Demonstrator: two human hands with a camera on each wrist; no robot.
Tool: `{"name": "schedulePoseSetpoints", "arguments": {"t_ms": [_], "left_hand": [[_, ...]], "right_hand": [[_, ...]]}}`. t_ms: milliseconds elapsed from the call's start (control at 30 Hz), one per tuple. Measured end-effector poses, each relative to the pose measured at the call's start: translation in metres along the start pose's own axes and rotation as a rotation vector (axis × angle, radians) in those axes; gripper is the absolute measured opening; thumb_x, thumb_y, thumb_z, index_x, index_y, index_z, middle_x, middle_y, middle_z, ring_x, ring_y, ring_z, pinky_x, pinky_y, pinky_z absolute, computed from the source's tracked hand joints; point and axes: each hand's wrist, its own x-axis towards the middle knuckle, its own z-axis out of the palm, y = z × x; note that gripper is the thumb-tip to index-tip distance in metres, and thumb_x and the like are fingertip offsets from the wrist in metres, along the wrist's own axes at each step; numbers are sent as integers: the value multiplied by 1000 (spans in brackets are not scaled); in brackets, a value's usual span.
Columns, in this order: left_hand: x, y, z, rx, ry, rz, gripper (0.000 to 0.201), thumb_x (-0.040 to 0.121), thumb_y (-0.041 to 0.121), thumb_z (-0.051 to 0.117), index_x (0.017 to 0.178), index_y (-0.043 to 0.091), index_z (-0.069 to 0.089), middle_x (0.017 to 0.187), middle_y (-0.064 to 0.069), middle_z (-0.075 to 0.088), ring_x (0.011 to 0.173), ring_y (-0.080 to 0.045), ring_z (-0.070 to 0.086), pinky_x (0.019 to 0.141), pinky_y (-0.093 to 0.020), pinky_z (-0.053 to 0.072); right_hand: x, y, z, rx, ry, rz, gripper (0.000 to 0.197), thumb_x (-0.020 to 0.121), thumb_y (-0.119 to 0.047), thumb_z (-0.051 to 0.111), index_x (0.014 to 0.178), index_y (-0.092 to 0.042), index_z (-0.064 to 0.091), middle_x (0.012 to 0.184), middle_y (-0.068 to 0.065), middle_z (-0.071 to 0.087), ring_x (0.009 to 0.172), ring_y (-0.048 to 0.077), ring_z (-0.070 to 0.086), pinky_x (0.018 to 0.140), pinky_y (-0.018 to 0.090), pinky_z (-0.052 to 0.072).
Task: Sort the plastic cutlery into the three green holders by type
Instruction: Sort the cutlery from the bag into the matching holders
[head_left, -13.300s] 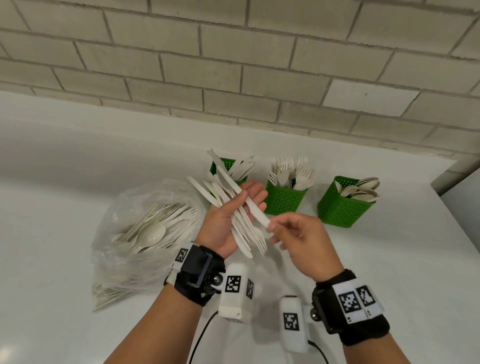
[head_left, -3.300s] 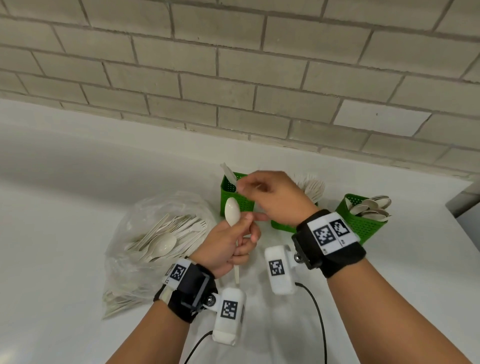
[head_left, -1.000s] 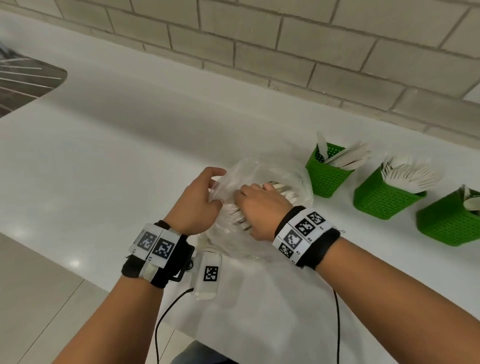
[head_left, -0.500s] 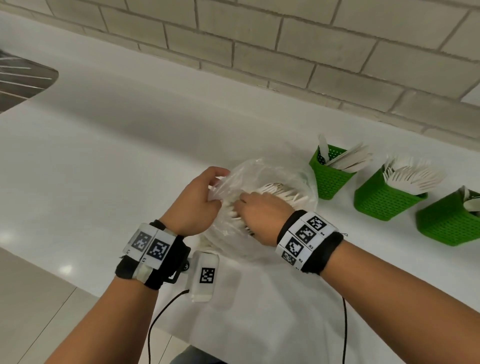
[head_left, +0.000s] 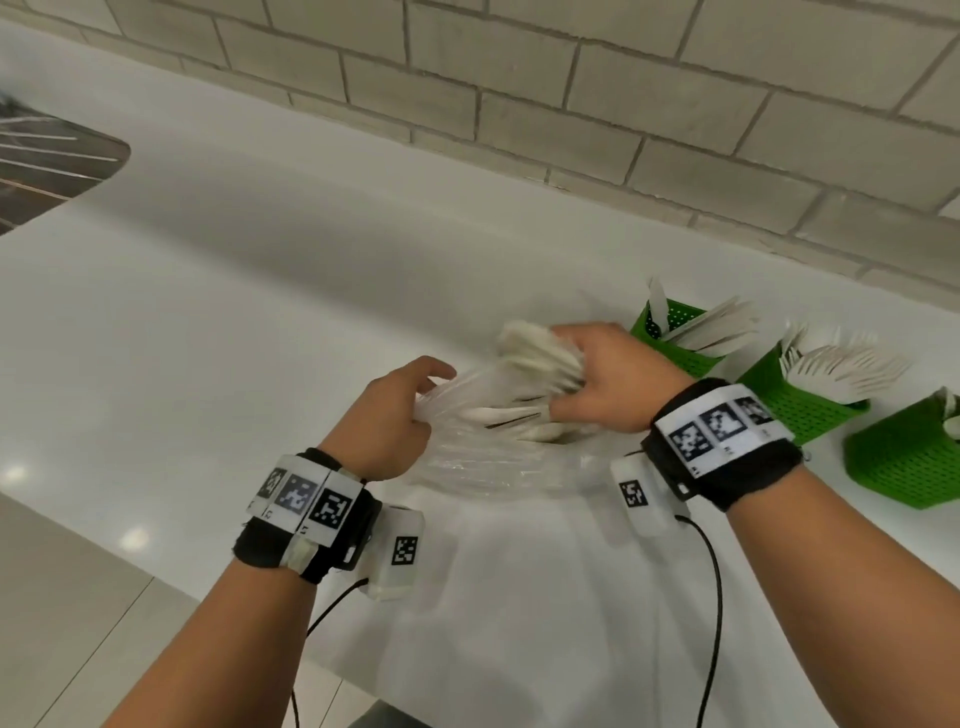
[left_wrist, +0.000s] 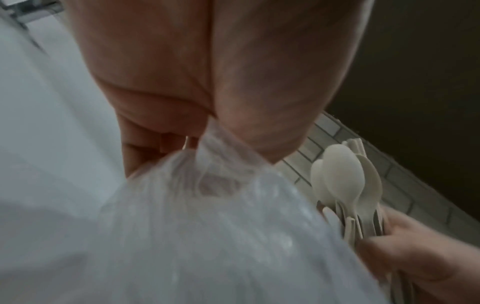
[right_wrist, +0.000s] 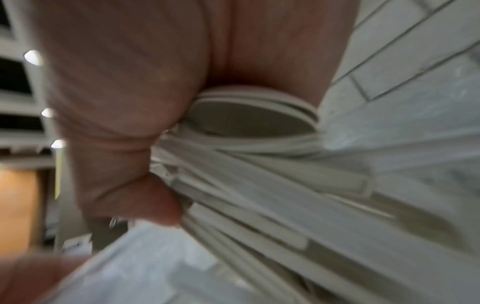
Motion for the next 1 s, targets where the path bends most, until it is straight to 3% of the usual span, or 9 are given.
{"name": "schedulePoseSetpoints", "arguments": {"t_ms": [100,233,333,433,600,700,833,933,1000], "left_hand": [[3,-1,-1,-63,12,-4,54,82,-5,54,124,29,53,101,9,58,79,-6,59,62,-17,42],[6,2,-4,-96,43,8,54,84,-5,53,127,29,50,103,11,56,83,-10,61,65,-19,47],[6,0,-4,-69,31,5,53,86,-3,53,128,28,49,105,12,55,85,-14,61,68,-23,49],[5,1,-4,-63,30,-8,52,86,-2,54,129,27,48,110,8,56,89,-16,61,74,-29,52],[3,21,5,-100,195,163,65,80,16,70,136,28,40,132,7,45,123,-5,42,107,-20,34],[1,45,18,-164,228,334,77,73,39,80,137,30,39,137,11,42,127,3,39,105,-9,28],[12,62,38,-270,54,282,108,60,48,87,147,27,26,142,12,43,131,2,38,104,-14,31],[20,65,49,-307,-16,251,109,60,43,88,147,26,24,140,12,46,128,0,44,104,-19,36],[25,65,56,-363,-38,251,98,63,36,89,140,30,28,134,14,50,124,2,48,103,-19,39]], "right_hand": [[-3,0,-10,262,151,-5,27,71,-6,72,77,-27,57,60,-20,58,55,-1,53,56,14,41],[-9,-6,10,461,336,-33,27,71,1,69,82,-21,59,58,-20,54,53,0,47,54,18,40],[-11,-5,7,563,552,1,21,73,1,69,74,-16,58,61,-3,58,53,15,53,53,26,44],[-8,0,1,682,714,-33,19,70,-4,65,87,5,66,82,21,69,77,29,66,67,27,53],[1,11,20,683,721,50,24,70,-5,63,87,14,60,85,32,63,79,38,61,63,22,48],[10,11,9,714,777,59,22,73,-4,62,89,10,63,87,27,66,82,34,64,67,21,50],[9,1,2,743,910,1,9,74,-4,65,81,1,64,75,7,65,70,15,63,66,22,51],[8,5,26,701,788,72,15,75,0,73,73,-10,61,66,-3,64,60,6,63,56,21,51],[9,11,41,701,676,121,16,73,-1,76,84,-7,67,75,0,71,70,8,70,62,25,55]]}}
